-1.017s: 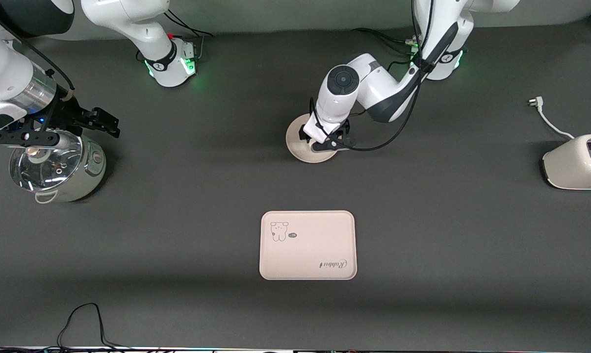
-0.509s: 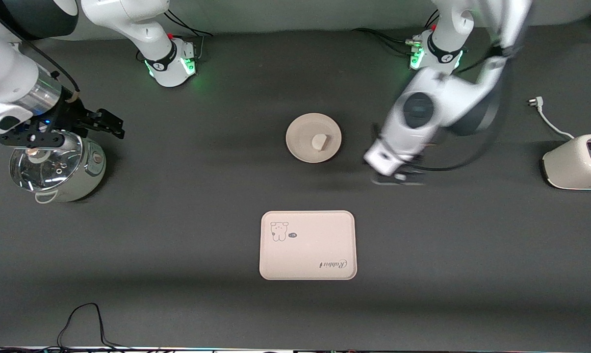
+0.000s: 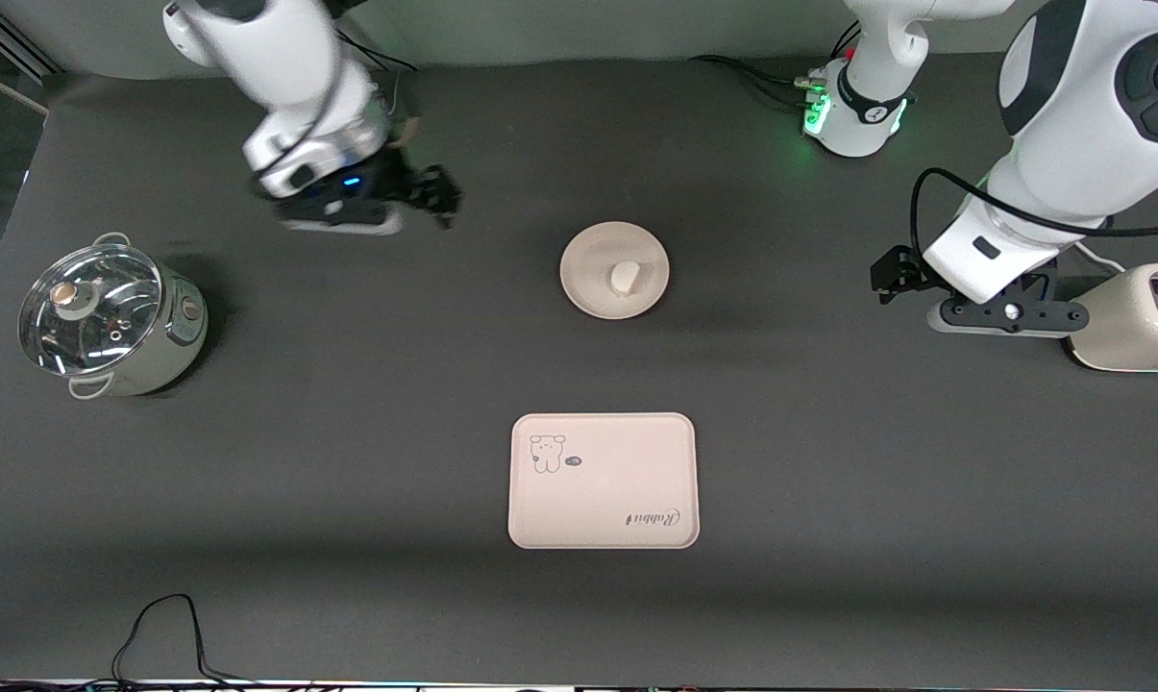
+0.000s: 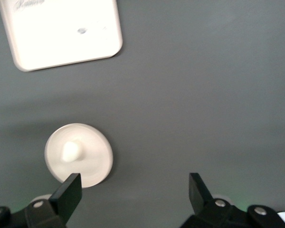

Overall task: Place bun in plate and plate on tray
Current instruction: 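Raise the left gripper away while the right gripper reaches the plate, then lower the right gripper to the rim of the plate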

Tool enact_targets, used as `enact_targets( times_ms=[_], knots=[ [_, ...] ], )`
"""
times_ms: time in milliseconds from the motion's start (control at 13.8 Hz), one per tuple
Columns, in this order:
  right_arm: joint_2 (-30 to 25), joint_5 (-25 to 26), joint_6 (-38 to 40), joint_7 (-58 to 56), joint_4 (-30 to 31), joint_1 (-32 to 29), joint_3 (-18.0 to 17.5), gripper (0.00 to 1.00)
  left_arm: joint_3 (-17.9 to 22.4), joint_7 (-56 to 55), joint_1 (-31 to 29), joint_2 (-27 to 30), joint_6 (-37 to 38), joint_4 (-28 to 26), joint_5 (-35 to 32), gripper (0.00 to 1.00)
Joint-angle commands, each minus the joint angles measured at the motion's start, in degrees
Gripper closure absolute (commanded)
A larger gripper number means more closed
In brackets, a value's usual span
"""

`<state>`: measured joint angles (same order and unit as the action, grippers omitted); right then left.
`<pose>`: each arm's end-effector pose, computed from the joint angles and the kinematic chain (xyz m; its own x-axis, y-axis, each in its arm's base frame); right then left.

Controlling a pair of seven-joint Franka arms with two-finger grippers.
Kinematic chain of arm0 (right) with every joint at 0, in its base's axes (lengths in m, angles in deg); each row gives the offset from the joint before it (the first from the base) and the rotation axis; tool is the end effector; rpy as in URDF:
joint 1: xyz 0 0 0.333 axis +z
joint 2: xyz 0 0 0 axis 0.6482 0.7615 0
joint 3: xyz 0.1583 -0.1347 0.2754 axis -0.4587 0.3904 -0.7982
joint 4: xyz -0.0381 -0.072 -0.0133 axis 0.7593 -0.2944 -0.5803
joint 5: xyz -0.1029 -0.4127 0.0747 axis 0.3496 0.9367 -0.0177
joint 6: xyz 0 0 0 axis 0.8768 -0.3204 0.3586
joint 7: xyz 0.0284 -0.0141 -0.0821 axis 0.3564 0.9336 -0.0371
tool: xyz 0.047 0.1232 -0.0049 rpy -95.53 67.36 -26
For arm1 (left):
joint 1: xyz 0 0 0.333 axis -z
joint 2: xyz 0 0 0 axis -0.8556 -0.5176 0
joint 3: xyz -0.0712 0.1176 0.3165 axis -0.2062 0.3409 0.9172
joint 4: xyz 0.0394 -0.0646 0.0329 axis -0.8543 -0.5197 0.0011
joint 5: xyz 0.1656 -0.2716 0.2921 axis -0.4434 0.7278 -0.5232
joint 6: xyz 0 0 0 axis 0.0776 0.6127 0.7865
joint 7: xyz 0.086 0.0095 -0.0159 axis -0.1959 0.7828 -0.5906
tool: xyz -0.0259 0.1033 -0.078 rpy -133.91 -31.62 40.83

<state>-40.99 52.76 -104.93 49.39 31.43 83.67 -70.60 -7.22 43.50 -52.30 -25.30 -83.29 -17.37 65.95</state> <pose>0.4448 0.3731 0.5247 0.9860 -0.1630 -0.0353 -0.1649 -0.9844 -0.0619 0.5906 -0.1389 0.5386 0.9968 -0.0670 -0.0435 -0.0683 -0.9972 -0.0293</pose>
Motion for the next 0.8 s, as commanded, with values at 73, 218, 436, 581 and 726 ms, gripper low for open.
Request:
enact_targets(
  times_ms=[73,218,436,581,726],
  knots=[
    [4.12,-0.12,-4.60,4.25,-0.55,7.00,0.80,0.00,1.79,0.92,1.21,-0.47,0.37,1.04,0.60,0.00],
    [8.24,-0.30,-9.34,5.47,-0.46,7.98,0.80,0.00,1.88,0.74,0.94,-0.47,-0.06,1.04,0.60,0.00],
    [15.53,-0.30,-15.06,5.65,-0.38,9.39,0.80,0.00,1.88,-0.22,0.94,-0.29,-0.07,0.95,0.51,0.00],
    [20.28,-0.30,-18.23,5.65,-0.20,10.35,0.89,0.00,1.70,-0.83,1.20,0.32,-0.24,1.04,0.51,0.00],
    [24.33,-0.22,-22.18,7.22,-0.11,10.70,0.89,0.00,1.62,-3.99,1.29,0.85,-0.24,1.04,0.42,0.00]
  ],
)
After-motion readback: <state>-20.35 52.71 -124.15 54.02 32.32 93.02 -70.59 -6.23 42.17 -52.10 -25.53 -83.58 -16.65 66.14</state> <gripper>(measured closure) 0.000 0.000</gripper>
